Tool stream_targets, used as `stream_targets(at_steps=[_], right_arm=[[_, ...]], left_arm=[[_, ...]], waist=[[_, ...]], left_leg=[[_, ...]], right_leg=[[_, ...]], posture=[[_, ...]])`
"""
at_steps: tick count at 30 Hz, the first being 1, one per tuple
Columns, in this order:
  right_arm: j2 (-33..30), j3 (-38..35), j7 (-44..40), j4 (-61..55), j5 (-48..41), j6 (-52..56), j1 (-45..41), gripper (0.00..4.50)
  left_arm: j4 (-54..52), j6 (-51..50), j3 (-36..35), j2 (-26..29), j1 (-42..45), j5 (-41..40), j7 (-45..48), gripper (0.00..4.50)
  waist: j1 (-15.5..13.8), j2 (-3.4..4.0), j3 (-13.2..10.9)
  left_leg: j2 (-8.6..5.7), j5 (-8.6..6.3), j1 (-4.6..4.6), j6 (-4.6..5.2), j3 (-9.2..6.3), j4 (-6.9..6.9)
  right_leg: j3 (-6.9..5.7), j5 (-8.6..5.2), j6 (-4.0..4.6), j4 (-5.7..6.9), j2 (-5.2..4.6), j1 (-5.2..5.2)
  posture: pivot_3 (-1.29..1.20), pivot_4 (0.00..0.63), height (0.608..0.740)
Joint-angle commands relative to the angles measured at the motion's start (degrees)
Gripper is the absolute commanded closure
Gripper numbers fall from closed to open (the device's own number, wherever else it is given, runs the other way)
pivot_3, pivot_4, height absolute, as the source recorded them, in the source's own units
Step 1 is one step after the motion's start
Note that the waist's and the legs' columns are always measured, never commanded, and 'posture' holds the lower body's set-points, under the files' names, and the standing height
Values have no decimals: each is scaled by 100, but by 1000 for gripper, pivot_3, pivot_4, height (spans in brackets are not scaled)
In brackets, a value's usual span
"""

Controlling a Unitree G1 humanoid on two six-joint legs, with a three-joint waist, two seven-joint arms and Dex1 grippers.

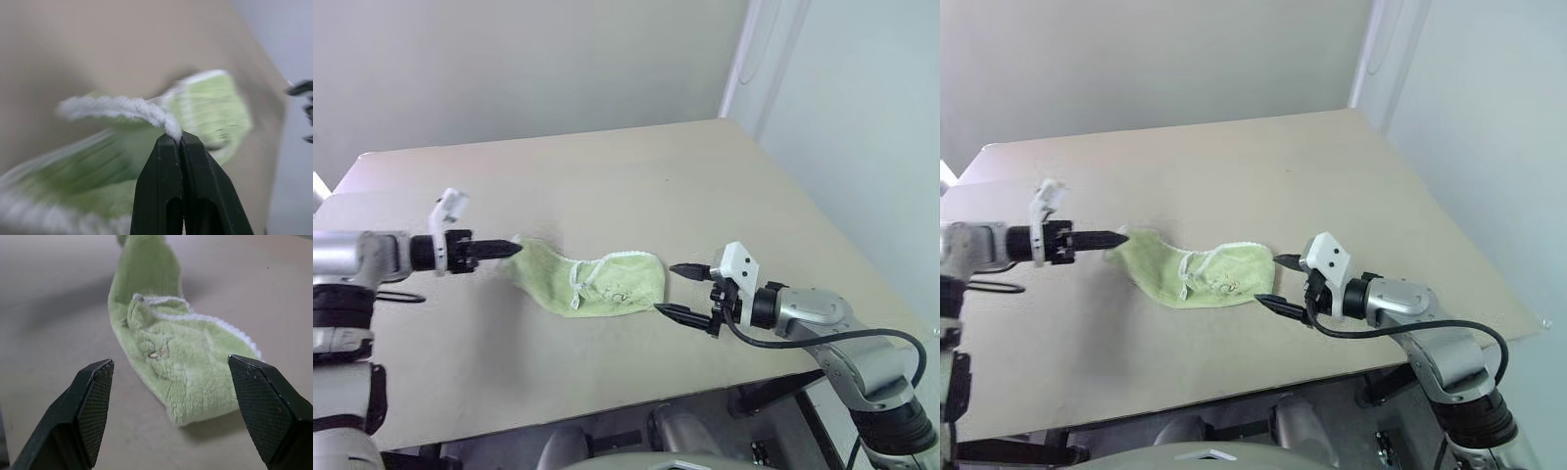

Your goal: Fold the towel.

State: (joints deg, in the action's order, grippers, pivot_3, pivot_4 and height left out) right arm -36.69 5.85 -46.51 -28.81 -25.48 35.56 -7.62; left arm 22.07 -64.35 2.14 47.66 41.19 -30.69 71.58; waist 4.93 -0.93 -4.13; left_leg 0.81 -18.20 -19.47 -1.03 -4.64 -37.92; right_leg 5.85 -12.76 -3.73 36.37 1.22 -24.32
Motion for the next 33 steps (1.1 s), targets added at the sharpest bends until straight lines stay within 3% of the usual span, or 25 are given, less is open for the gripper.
stream_targets(at_steps=[1, 15, 21, 29, 33], right_arm=[[0, -6, 46, -205, 2, -80, -85, 610], [138, -132, 885, -601, 176, 155, 391, 610], [141, -196, 1135, -831, 154, 282, 586, 610], [94, -285, 1300, -840, 221, 336, 711, 610], [128, -232, 1340, -779, 258, 339, 664, 610]], left_arm=[[-77, -14, 300, -112, 430, -12, 277, 4476], [1313, 836, 1811, -2064, 1945, 756, 1099, 4476], [1896, 1398, 2337, -2564, 2034, 1287, 1526, 4476], [2306, 1651, 2240, -2934, 2046, 1592, 1606, 4476], [1978, 1666, 2328, -2962, 1892, 1579, 1927, 3513]], waist=[[45, 0, 0], [44, -2, -1], [61, -2, -1], [45, -2, -1], [54, -2, -1]], left_leg=[[0, 0, 1, 0, 1, 2], [-2, 0, -6, 1, 1, -3], [-2, 0, 2, 2, 6, -1], [-4, 0, -2, 2, 6, -6], [-4, 0, -2, 2, 6, -6]], right_leg=[[2, 0, 0, 0, 1, 0], [4, 0, -1, -3, 4, 0], [13, 0, -1, 1, 8, 1], [18, 1, -2, 0, 8, 2], [18, 1, -2, 0, 8, 2]], posture=[[0, 0, 740], [0, 0, 740], [0, 0, 740], [0, 0, 740], [0, 0, 740]])
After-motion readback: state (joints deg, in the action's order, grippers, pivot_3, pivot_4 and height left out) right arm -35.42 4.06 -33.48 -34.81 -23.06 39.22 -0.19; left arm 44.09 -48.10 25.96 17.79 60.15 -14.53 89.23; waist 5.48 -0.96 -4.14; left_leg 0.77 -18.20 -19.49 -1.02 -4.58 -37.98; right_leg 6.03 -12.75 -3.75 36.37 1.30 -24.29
